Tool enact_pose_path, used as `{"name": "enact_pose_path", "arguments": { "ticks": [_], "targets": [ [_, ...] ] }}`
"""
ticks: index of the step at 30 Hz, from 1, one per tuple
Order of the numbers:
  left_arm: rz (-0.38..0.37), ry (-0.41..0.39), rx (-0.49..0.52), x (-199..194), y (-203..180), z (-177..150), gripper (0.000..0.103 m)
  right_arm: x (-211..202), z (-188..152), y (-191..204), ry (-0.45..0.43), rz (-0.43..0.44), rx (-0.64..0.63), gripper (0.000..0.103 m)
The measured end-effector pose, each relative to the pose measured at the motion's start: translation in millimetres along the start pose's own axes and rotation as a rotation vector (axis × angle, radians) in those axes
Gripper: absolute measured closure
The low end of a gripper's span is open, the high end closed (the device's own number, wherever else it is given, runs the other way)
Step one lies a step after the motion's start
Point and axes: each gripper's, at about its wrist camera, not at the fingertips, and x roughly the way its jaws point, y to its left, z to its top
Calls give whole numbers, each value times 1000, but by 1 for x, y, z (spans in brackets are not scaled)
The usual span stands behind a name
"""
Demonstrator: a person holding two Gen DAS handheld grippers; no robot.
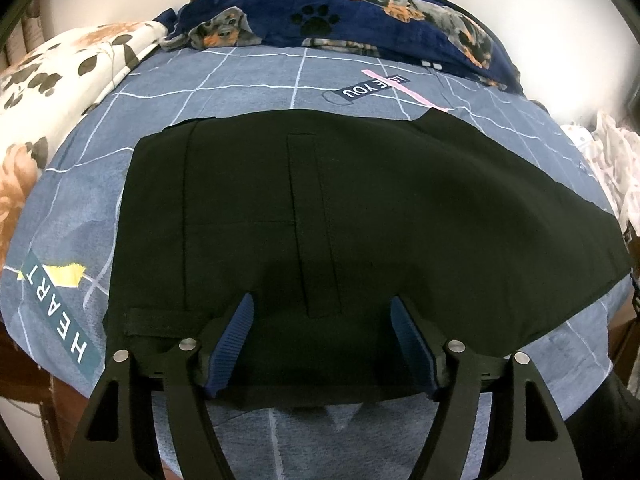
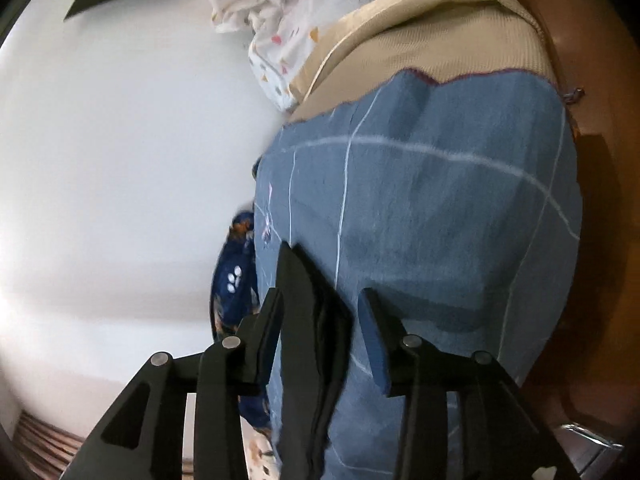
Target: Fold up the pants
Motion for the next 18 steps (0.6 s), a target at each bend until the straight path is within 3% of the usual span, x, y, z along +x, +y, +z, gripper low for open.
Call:
{"name": "enact_pose_path", "arguments": {
  "ticks": [10,15,18],
  "targets": [
    [-1,-1,-2,0,-1,0,31,36,-25,35,84,-123,-150,64],
    [-2,-1,-3,0,-1,0,30,52,-33,54,81,-211,-246,63],
    [-2,-1,-2,0,-1,0,29,58,-31,56,78,-205,-219,51]
  ]
}}
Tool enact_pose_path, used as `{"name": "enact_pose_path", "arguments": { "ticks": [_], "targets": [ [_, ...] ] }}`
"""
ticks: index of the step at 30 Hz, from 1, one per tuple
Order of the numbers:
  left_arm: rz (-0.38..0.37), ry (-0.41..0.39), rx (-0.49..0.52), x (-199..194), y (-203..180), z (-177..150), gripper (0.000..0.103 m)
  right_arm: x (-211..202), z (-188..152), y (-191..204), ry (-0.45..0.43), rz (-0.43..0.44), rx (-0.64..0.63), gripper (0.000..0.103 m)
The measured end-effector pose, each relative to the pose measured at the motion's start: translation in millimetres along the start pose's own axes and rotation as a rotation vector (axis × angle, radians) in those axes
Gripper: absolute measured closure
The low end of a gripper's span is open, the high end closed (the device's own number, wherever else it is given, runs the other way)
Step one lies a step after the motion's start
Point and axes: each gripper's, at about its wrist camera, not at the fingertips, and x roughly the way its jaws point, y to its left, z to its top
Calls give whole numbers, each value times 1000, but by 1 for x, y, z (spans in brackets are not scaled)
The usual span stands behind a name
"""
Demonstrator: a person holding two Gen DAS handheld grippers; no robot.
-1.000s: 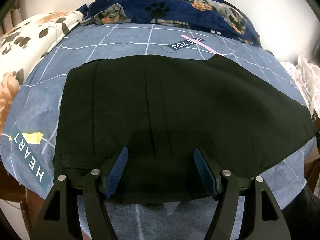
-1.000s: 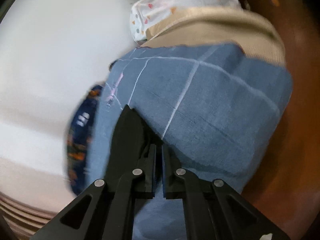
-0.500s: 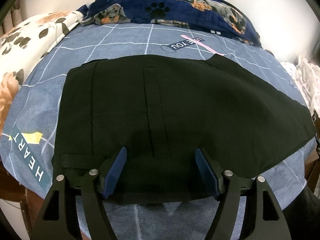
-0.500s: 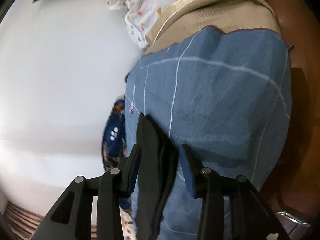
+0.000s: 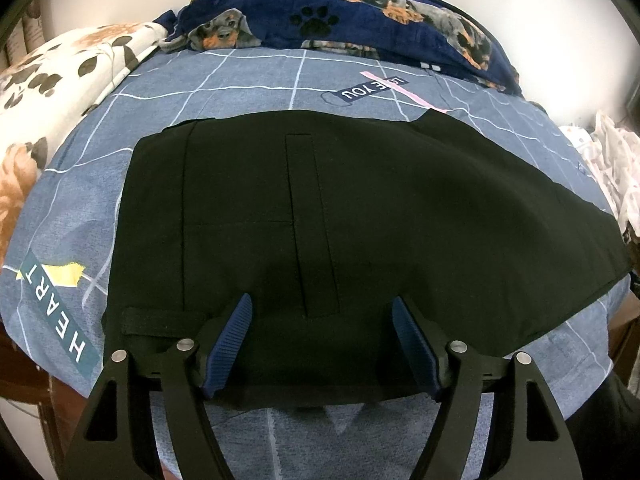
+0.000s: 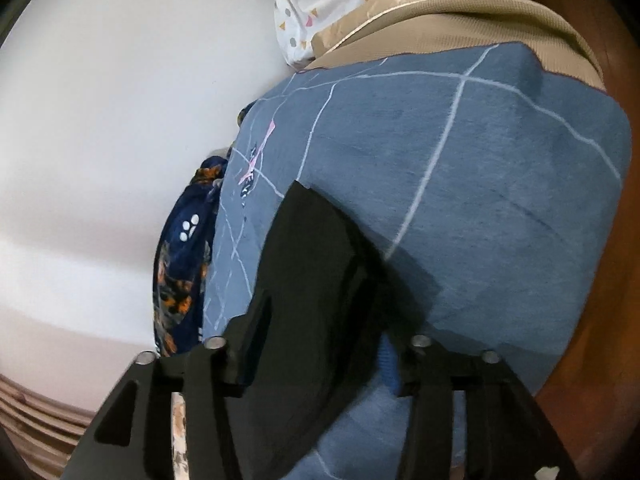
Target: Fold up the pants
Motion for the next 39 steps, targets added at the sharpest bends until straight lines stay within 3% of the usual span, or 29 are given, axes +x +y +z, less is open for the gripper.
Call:
{"name": "enact_pose_path", "arguments": {
  "ticks": [2,3,4,5,11,13,26,29,32,37,39],
  "targets": [
    [-1,-1,-1,0,0,1,29,3,1,7,3,-38,-19,52],
    [-2,-2,0,-1,-1,1,29,4,1,11,5,-70,-41,67],
    [-2,-2,1,-1,-1,2,28,6,2,10,17,-95,-52,89],
    [-2,-2,3,-1,-2,2,28,9,2,7,40,-104,-42,90],
    [-18,2,-9,-3,1,4,28,2,0,-14,-15,-30,18,93],
    [-20,2,-10,-2,1,3,28,3,0,-24,-22,26,77,93],
    [-17,-5,5,-2,-2,0,27,5,1,-20,-5,4,65,93],
    [-10,-5,9,-2,-3,0,27,6,2,-16,0,-1,59,88],
    [4,-6,16,-3,-5,-1,27,5,2,-14,-7,35,83,73],
    [25,-12,26,-2,-7,-2,26,9,0,8,-13,-6,20,48],
    [34,-15,29,-3,-8,-3,25,10,0,13,-15,-23,13,47]
  ]
}}
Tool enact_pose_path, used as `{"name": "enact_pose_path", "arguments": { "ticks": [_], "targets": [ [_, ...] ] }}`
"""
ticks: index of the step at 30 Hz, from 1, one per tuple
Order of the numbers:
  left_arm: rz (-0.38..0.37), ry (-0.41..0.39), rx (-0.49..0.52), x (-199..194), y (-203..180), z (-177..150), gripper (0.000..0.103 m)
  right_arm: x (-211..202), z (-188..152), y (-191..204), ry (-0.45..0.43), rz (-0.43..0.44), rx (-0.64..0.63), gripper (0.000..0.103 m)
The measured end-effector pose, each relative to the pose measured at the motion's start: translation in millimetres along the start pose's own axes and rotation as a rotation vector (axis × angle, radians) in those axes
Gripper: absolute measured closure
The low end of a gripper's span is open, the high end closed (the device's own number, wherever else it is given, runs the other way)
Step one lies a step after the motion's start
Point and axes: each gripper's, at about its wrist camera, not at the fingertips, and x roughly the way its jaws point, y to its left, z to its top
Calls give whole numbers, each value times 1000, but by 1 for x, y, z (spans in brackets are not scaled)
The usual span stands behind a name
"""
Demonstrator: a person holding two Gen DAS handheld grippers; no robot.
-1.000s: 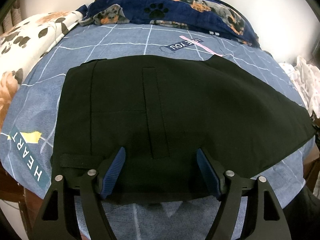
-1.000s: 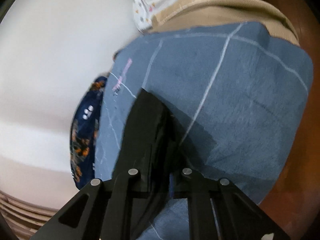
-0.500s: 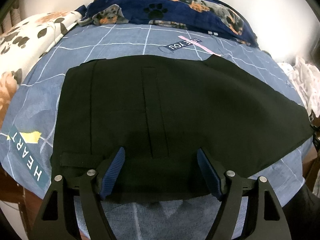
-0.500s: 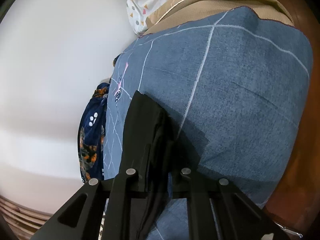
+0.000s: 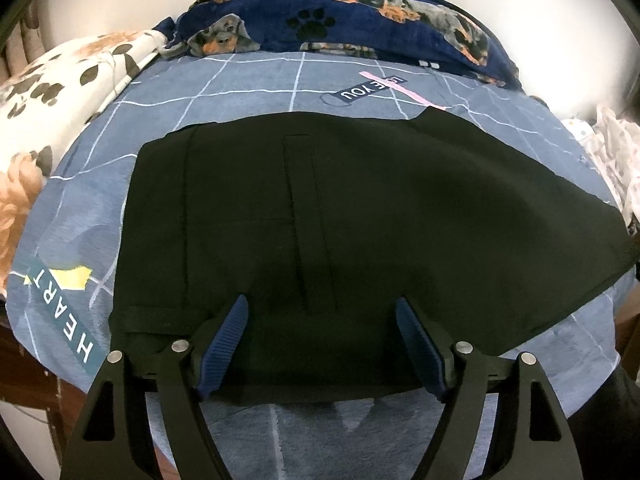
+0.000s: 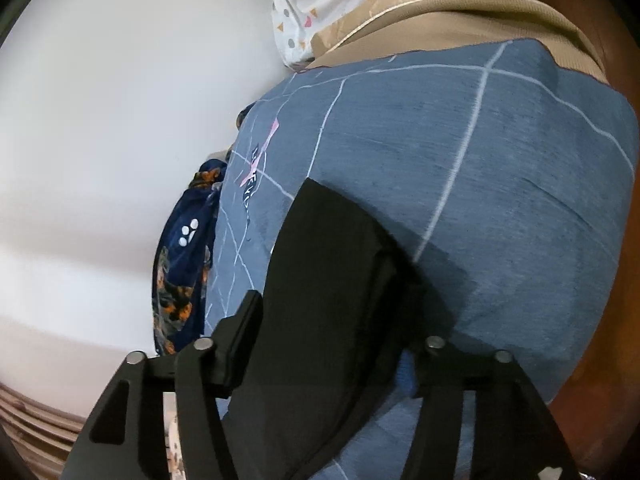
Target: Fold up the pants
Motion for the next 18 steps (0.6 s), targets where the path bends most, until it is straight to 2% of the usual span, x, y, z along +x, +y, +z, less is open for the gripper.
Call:
{"name": "enact_pose_path", "arguments": {
  "ticks": [5,6,7,8,9,12,18],
  "targets": [
    [25,-5,11,-1,-1,-1,24,1,-2,7,-6,-40,-26,46],
    [34,-7,14,-1,-1,-1,23,2,-2,9,-7,-50,-35,54],
    [45,-8,17,-1,-1,-1,21,2,-3,10,-8,-82,-46,67],
    [53,-9,19,-1,-1,-1,21,3,-3,9,-4,-103,-50,75],
    [59,-9,19,-1,0,-1,20,4,-2,7,6,-118,-49,87],
    [62,-9,18,0,1,-1,20,4,-2,-1,16,-105,-26,89],
    [81,-10,32,0,-1,-2,20,5,-7,17,10,-129,-93,89]
  ]
}}
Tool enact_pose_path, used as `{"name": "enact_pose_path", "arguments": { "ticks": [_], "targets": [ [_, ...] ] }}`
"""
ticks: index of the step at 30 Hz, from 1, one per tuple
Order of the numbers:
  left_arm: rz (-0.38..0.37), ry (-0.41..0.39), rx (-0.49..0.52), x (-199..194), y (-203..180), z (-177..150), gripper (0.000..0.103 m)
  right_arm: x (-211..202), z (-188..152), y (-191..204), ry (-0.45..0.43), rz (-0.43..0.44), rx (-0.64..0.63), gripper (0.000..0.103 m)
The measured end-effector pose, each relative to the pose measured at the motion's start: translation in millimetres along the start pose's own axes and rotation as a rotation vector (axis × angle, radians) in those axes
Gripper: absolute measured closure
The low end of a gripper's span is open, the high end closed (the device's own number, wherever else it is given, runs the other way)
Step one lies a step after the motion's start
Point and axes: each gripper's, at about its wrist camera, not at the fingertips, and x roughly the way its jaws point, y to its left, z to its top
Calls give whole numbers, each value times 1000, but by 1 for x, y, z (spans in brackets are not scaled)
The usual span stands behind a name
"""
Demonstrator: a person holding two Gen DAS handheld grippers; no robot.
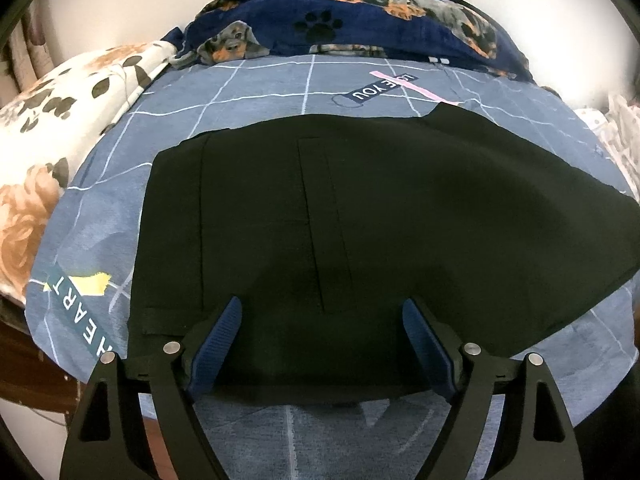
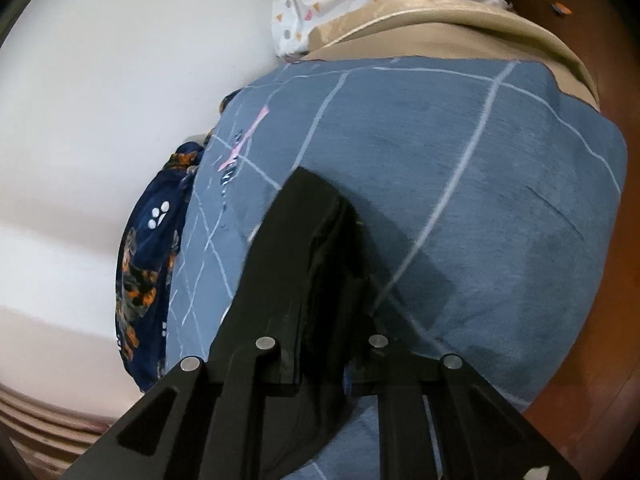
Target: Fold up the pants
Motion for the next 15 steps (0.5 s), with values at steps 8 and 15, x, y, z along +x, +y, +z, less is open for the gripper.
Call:
{"name": "enact_pose_path", "arguments": {
  "ticks": [8,15],
  "targets": [
    [3,0,1,0,-1,0,20,-4,-9,41,-8,1,-116,88],
    [4,3,2,0,-1,0,20,6,-32,78,32,35,-207,88]
  ]
}}
